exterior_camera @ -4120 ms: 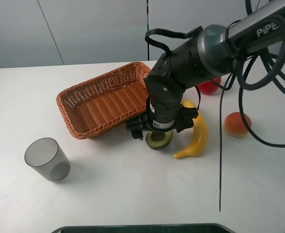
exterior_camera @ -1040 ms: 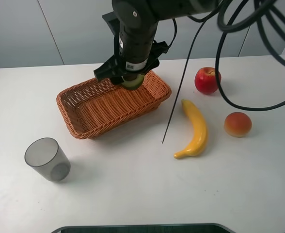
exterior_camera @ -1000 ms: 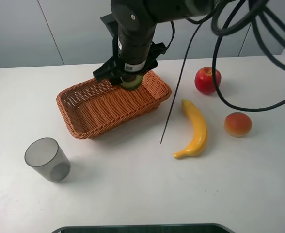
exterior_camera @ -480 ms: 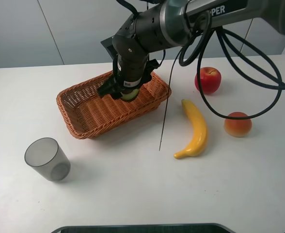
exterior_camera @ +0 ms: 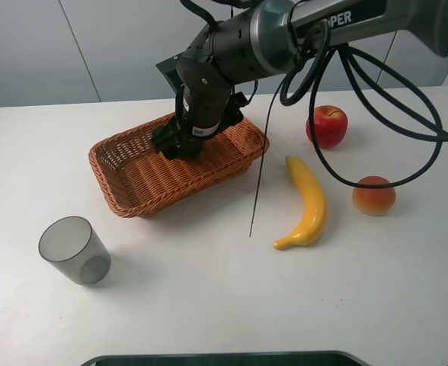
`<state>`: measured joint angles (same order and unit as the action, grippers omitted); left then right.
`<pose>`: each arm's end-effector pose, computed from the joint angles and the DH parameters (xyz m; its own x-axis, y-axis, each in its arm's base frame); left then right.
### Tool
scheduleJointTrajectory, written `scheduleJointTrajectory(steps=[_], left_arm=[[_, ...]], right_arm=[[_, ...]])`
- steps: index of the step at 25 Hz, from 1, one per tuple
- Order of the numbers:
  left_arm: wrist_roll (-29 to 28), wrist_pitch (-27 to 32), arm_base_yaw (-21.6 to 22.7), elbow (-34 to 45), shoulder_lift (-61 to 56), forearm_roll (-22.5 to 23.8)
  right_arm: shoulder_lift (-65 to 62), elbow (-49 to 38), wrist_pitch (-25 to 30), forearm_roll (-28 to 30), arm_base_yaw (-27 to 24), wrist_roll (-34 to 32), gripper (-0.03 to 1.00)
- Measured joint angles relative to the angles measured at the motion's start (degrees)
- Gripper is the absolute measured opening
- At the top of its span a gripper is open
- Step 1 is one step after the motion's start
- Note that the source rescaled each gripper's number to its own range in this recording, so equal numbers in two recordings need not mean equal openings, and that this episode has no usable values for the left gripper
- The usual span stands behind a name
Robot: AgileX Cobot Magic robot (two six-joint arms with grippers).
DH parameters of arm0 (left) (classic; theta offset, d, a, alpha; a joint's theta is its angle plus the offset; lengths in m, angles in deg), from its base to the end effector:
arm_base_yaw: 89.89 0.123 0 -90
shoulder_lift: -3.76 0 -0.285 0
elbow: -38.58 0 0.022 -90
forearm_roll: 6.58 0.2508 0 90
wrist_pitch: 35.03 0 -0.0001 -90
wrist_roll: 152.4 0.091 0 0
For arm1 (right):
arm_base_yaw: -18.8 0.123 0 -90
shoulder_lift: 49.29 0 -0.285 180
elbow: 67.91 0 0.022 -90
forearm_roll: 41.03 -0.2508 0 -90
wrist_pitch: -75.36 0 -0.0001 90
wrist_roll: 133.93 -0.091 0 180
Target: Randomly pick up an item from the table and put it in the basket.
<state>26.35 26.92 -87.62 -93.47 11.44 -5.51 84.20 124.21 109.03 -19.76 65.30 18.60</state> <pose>-0.0073 0.0012 0.2786 -0.4618 -0.0313 -0.8864 -0.0602 0.9982 -0.0039 0.3312 0.3224 0.1384 -0.7131 -0.5162 -0.4743 -0.5376 0.8369 -0.1025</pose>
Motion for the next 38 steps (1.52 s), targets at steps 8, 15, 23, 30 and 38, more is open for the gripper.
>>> scheduleJointTrajectory(steps=[8,15,23,30,38], left_arm=[[0.0,0.0,0.0,0.0,0.0,0.0],[0.0,0.0,0.0,0.0,0.0,0.0],[0.0,0.0,0.0,0.0,0.0,0.0],[0.0,0.0,0.0,0.0,0.0,0.0],[0.0,0.0,0.0,0.0,0.0,0.0]], right_arm=[[-5.15,0.0,3.79,-4.59,-1.32,0.1,1.0],[-11.59,-2.97,16.64,-7.94,-7.03,1.29,1.0],[-25.88,-22.68,16.73,-16.14,-18.64,5.61,1.0],[-42.53,-39.06,15.34,-16.61,-30.25,5.98,1.0],[-62.97,-47.33,18.22,-17.79,-40.57,10.66,1.0]])
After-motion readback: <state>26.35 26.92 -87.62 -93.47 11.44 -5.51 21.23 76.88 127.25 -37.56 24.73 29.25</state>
